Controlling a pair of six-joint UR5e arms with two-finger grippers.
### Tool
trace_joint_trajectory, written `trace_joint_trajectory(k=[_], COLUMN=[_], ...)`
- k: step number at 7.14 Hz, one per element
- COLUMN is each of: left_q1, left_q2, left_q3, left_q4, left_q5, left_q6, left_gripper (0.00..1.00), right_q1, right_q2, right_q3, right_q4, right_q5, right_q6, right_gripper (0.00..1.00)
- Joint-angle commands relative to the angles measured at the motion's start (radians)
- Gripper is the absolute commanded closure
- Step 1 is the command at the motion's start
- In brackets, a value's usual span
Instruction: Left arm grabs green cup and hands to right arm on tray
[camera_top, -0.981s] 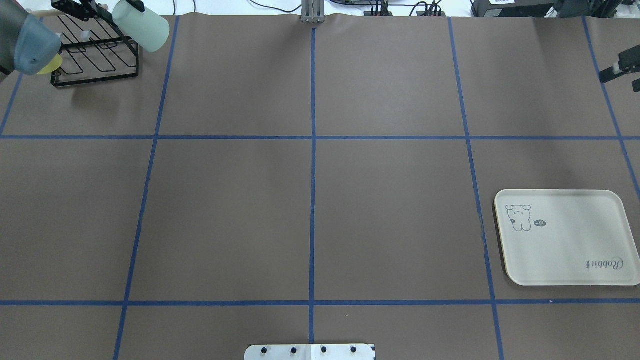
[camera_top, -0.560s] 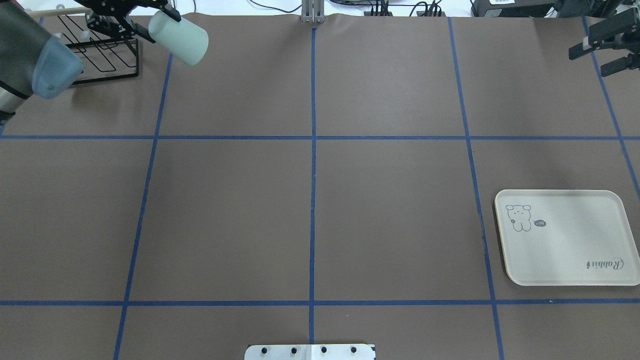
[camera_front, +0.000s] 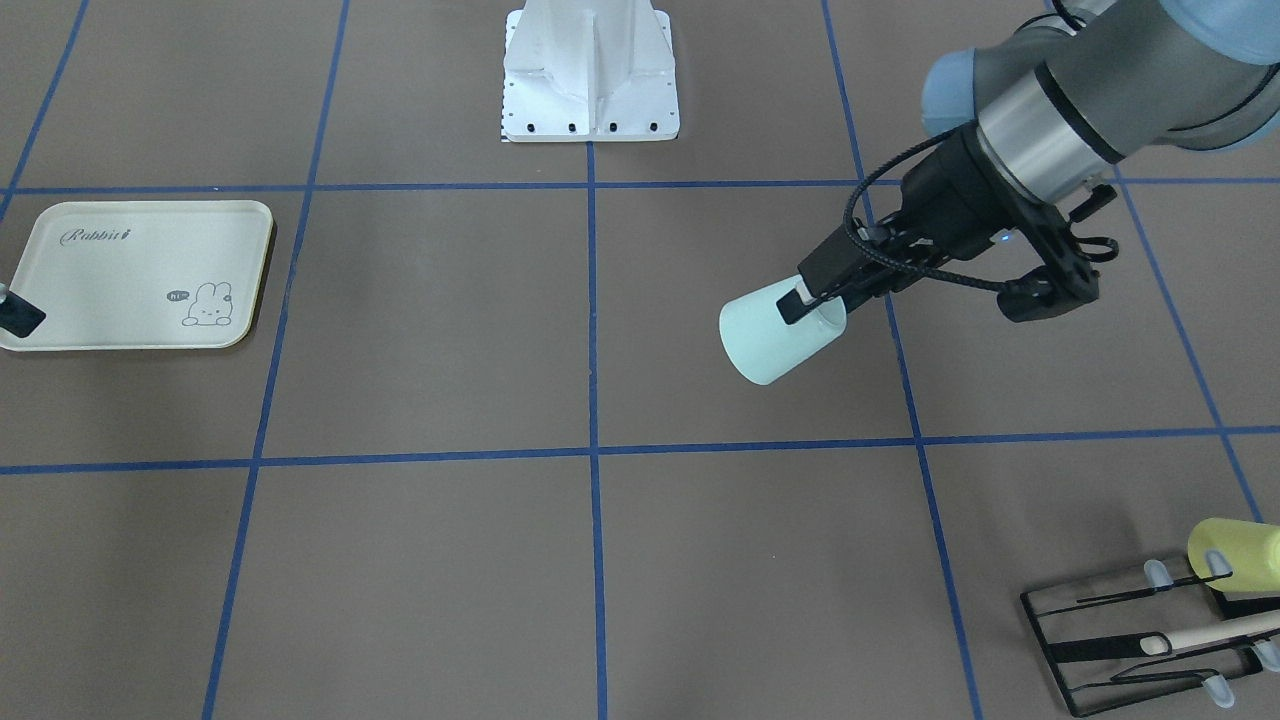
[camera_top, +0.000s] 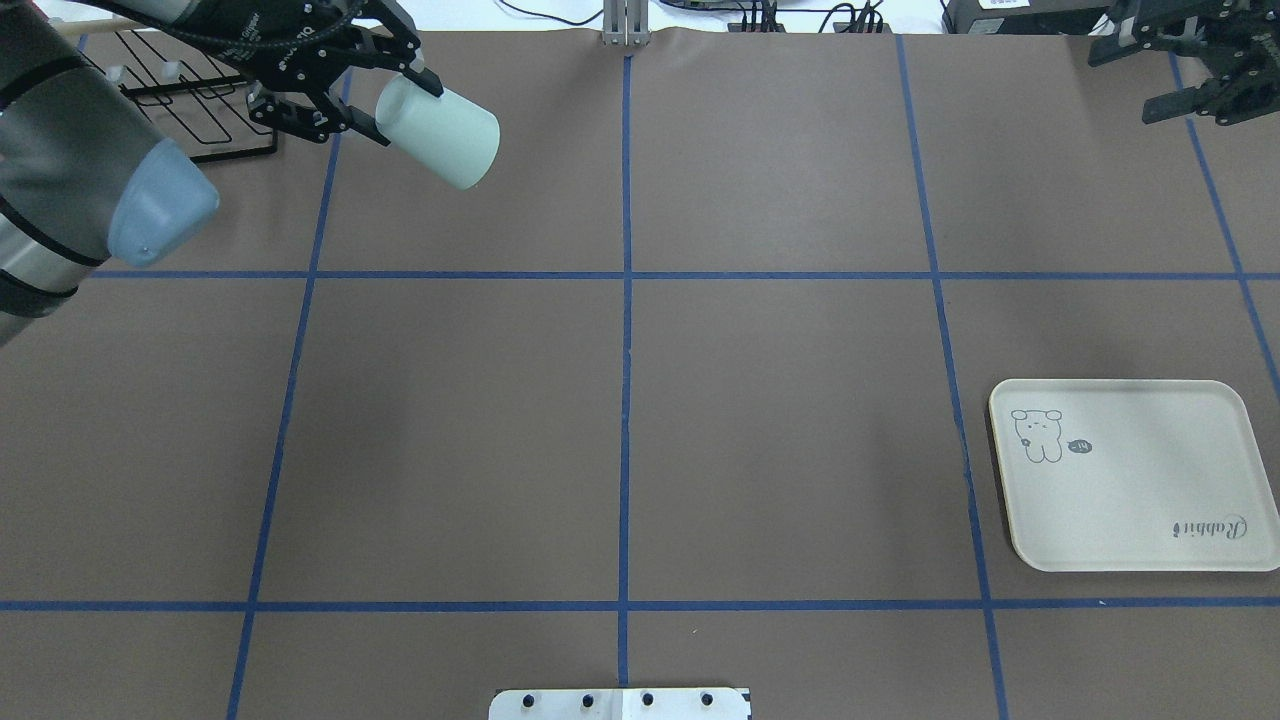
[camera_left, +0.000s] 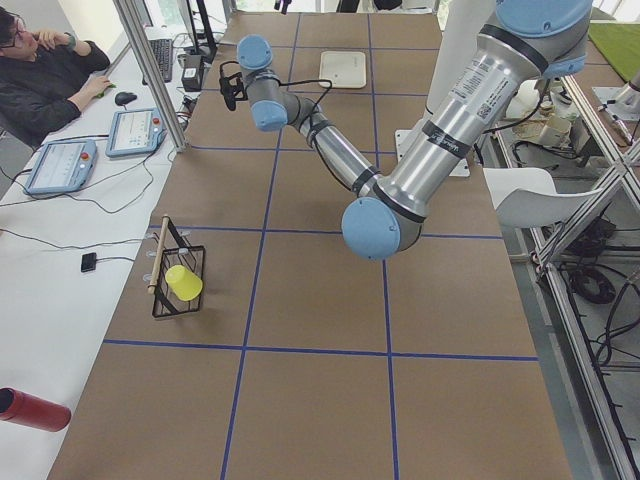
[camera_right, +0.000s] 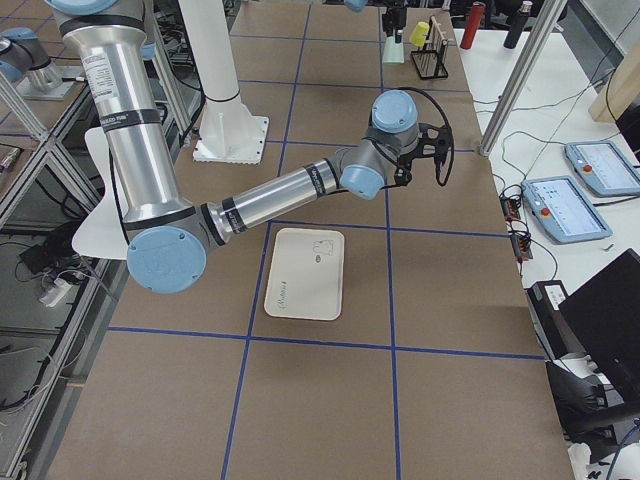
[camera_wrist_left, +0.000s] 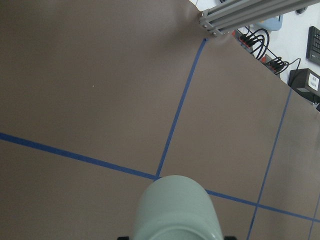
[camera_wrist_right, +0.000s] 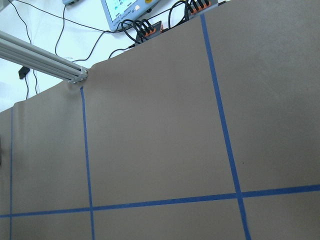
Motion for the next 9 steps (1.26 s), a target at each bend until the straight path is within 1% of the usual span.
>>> trace_joint_trajectory(k=[1,2,4,5,6,7,8,9], left_q1=[0.046,0.058,0.082,0.093,0.104,0.109,0.109,0.121], left_q2=[-0.001,0.001,0.001,0.001,0.001,0.001,0.001,-0.001], left_q3=[-0.054,-0.054,-0.057,-0.057,-0.057,-0.064,-0.089,-0.112], left_q4=[-0.015,-0.094,-0.243,-0.327,-0.401,-0.464,-0.489,-0.489], left_q5=[0.003,0.003,0.006,0.006,0.006,0.006,0.006,0.006], left_q6=[-0.091,-0.174,-0.342,-0.428,-0.517,-0.577,-0.622,-0.631], left_gripper=[1.0,1.0,1.0,1.0,1.0,1.0,1.0,1.0], right_q1=[-0.045,-0.065,-0.124,-0.162,-0.216,-0.25,-0.294,-0.368], right_q2=[0.016,0.025,0.026,0.03,0.029,0.029,0.029,0.02], right_q3=[0.005,0.009,0.011,0.011,0.008,0.008,-0.003,-0.007], right_q4=[0.207,0.288,0.457,0.57,0.7,0.777,0.85,0.928], right_q5=[-0.031,-0.041,-0.08,-0.133,-0.216,-0.268,-0.325,-0.422], right_q6=[0.231,0.316,0.401,0.498,0.601,0.657,0.663,0.682], right_gripper=[0.0,0.0,0.0,0.0,0.0,0.0,0.0,0.0])
